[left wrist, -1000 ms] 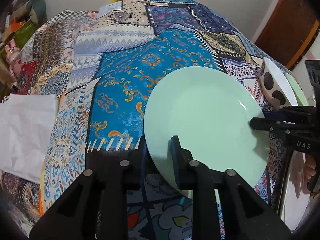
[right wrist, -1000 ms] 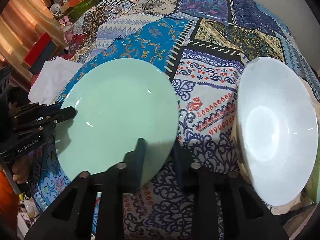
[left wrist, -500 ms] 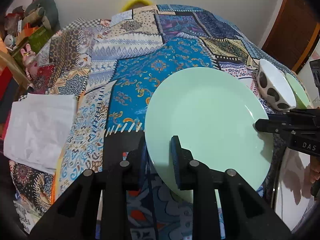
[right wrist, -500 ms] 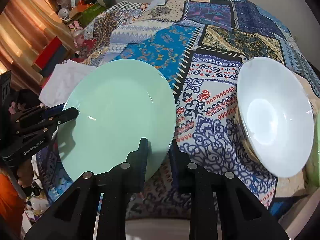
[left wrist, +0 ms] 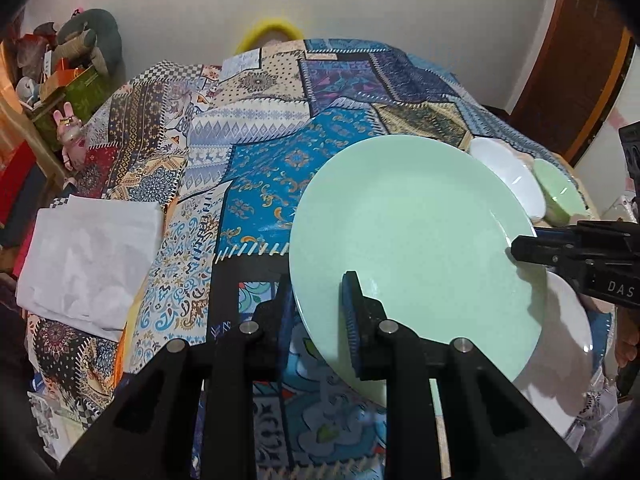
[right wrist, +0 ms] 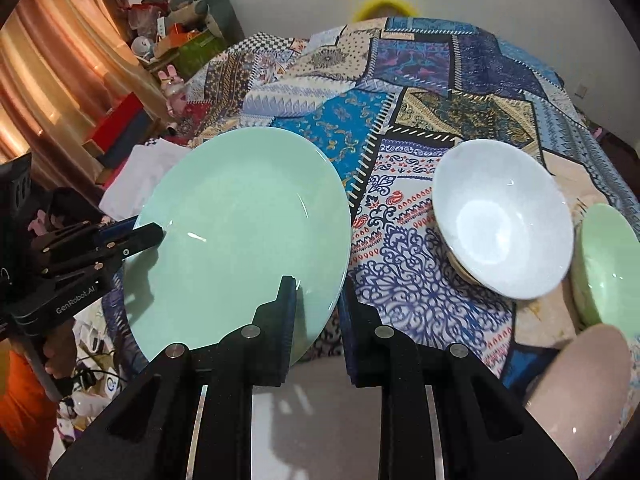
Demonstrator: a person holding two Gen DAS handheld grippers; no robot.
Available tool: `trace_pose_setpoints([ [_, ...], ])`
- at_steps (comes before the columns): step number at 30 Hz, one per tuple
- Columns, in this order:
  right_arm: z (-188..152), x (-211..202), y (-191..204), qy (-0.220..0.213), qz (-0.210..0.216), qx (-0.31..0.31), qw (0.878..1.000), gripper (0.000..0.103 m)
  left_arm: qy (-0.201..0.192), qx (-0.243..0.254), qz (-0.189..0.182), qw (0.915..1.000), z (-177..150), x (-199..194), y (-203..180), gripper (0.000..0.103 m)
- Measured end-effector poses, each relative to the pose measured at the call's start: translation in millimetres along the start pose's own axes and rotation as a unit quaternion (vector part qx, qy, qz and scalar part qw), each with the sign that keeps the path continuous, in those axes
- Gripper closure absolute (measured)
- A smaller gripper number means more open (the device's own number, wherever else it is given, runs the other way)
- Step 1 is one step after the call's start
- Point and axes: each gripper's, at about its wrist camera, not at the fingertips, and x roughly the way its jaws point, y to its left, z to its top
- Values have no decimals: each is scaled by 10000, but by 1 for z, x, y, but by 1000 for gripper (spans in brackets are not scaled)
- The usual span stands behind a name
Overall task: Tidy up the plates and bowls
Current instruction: 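Carry the mint green plate with both grippers over the white plate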
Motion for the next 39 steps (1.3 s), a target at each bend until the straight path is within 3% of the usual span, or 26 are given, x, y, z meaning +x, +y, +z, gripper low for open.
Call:
trace_pose_setpoints([
  [18, -43, -63, -17, -326, -93, 197, 9992, 84, -351, 301, -209, 9987, -25, -60, -61, 80],
  [31, -76, -86, -32, -516, 0, 477, 9975, 84, -340, 400, -395, 9978, -44, -76, -91, 80],
  [39, -96, -88, -36, -532, -107, 474, 9974, 84, -125, 456, -496, 9976, -57, -70, -102, 80],
])
